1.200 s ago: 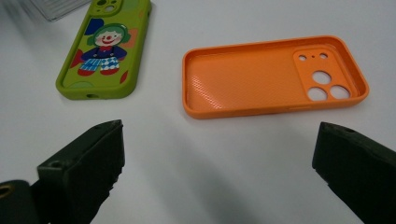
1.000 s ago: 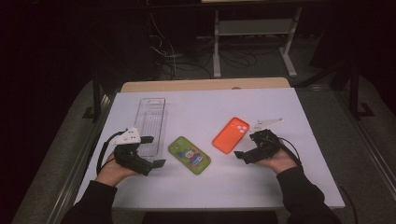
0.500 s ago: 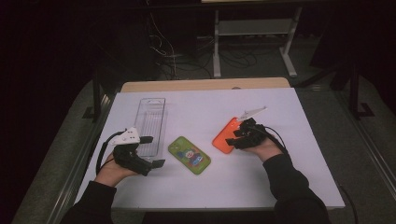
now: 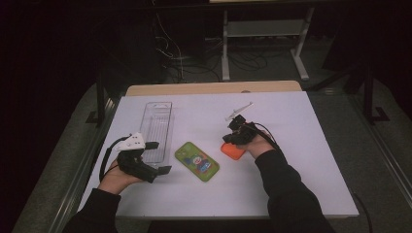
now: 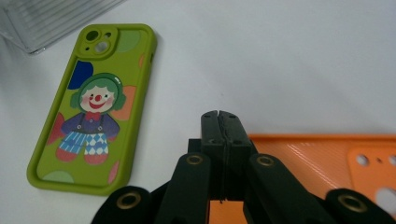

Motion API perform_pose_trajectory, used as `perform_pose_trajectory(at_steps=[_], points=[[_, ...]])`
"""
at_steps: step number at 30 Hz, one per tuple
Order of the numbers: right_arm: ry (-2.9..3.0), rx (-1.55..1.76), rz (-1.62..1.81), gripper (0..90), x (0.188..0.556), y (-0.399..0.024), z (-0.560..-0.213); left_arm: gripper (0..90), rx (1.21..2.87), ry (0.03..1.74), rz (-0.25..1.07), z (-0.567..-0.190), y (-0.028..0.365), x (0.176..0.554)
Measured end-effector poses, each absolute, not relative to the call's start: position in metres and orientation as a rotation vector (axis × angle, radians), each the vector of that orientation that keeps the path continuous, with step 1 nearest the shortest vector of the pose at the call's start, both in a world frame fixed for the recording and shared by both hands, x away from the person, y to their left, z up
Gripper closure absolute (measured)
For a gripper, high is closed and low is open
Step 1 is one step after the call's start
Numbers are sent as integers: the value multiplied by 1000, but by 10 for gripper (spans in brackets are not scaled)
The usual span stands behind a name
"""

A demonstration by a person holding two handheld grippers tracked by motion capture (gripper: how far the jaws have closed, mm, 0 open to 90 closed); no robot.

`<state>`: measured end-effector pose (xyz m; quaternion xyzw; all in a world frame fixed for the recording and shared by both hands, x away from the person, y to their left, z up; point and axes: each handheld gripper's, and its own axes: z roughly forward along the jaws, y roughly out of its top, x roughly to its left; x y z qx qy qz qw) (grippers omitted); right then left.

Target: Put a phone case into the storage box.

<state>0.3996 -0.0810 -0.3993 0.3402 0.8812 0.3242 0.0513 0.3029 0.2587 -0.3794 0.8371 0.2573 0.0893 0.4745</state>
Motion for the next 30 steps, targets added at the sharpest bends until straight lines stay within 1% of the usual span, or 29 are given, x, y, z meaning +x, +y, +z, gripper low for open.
perform_pose_trajectory(at_steps=[7, 14, 21, 30], points=[[2726, 1026, 914, 882, 410, -61, -409, 0, 2045, 634, 214, -379, 259, 303], [2743, 1046, 862, 882, 418, -51, -419, 0, 2047, 633, 215, -379, 259, 303], [2763, 1062, 800, 884, 422, -48, -427, 0, 2051, 629, 216, -379, 259, 303], [2787, 1035, 752, 884, 415, -55, -426, 0, 2053, 627, 216, -379, 259, 303]])
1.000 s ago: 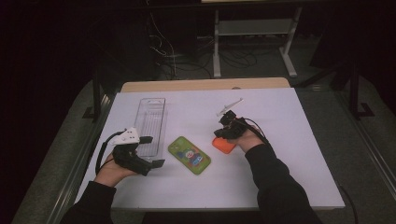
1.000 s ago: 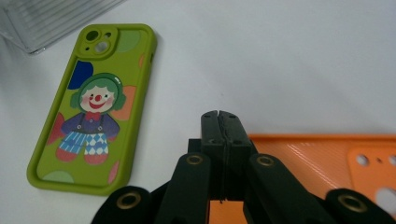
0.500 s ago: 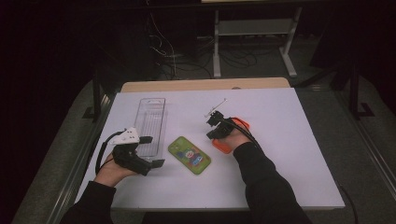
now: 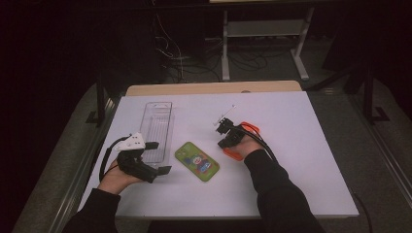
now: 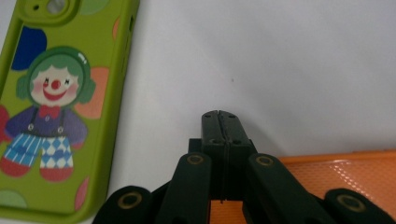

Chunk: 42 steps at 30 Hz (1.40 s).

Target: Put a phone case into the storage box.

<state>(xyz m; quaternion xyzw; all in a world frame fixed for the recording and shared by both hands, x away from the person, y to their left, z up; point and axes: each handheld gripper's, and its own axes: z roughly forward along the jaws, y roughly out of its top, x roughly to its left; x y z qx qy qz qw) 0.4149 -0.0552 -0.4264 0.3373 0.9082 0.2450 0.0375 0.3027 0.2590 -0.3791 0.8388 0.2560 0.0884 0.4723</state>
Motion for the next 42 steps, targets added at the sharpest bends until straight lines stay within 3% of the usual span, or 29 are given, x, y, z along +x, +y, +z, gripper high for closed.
perform_pose_trajectory(at_steps=[42], points=[[2704, 1188, 709, 884, 381, -157, -426, 0, 2072, 629, 210, -380, 257, 301]])
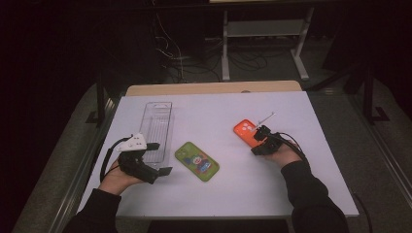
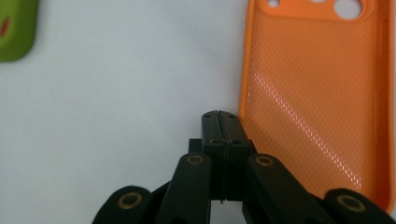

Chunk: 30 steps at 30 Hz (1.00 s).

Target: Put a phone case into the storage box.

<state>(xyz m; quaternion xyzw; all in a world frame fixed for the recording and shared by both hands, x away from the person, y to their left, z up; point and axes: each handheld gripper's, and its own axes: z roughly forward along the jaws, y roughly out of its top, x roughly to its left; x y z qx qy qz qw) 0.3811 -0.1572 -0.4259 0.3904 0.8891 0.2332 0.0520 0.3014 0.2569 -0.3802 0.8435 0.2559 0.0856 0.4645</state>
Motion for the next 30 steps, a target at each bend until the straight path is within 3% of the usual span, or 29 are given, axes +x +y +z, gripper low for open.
perform_pose_trajectory(at_steps=[3, 6, 12, 15, 25, 30], points=[[2677, 1192, 797, 881, 376, -162, -420, 0, 2079, 625, 209, -380, 257, 302], [2658, 1195, 907, 808, 367, -167, -417, 0, 2076, 626, 205, -381, 257, 301], [2594, 1190, 1066, 615, 346, -177, -410, 0, 2080, 619, 209, -382, 256, 302], [2541, 1201, 1154, 477, 337, -183, -405, 0, 2082, 617, 208, -382, 256, 302], [2468, 1162, 1208, 119, 307, -199, -409, 0, 2082, 622, 190, -384, 255, 303], [2435, 1156, 1232, 3, 296, -204, -414, 0, 2091, 626, 186, -385, 253, 304]])
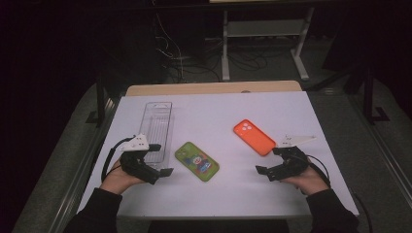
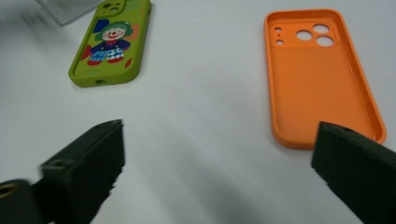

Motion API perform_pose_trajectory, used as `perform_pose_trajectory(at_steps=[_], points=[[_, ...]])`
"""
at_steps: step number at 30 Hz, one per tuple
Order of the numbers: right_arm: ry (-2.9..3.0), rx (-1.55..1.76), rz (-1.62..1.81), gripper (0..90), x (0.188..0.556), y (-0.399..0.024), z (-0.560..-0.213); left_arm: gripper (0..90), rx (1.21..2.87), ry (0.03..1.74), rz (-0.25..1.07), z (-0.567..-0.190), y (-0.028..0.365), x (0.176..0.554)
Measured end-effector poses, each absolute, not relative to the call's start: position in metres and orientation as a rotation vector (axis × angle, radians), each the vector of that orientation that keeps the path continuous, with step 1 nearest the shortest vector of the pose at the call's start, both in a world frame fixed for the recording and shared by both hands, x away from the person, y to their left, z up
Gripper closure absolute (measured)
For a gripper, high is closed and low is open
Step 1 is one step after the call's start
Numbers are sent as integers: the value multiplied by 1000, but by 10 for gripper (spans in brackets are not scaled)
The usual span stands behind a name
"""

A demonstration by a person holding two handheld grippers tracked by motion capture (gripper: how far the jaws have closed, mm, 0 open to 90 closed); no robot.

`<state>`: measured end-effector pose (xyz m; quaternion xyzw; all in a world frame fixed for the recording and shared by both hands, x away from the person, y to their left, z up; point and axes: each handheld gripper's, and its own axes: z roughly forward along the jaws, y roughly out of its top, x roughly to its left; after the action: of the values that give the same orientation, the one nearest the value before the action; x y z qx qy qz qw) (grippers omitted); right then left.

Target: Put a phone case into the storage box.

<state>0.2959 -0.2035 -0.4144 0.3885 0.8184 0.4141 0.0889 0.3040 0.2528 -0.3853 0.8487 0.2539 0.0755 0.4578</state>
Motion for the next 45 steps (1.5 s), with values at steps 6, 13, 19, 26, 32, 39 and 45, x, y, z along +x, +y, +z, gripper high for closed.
perform_pose_trajectory(at_steps=[6, 13, 19, 26, 32, 39, 45], points=[[2440, 1108, 1239, 0, 284, -205, -426, 0, 2095, 617, 183, -387, 252, 304], [2462, 1111, 1229, 0, 283, -203, -426, 0, 2093, 619, 180, -388, 255, 301], [2501, 1102, 1183, 0, 286, -198, -422, 0, 2092, 618, 179, -389, 257, 300], [2531, 1094, 1176, 0, 289, -193, -415, 0, 2103, 613, 184, -389, 258, 300], [2558, 1114, 1153, 0, 292, -190, -411, 0, 2105, 609, 188, -388, 258, 301], [2553, 1109, 1115, 0, 300, -186, -405, 0, 2109, 613, 184, -389, 257, 300], [2554, 1136, 1094, 0, 311, -184, -399, 0, 2108, 615, 178, -388, 256, 300]])
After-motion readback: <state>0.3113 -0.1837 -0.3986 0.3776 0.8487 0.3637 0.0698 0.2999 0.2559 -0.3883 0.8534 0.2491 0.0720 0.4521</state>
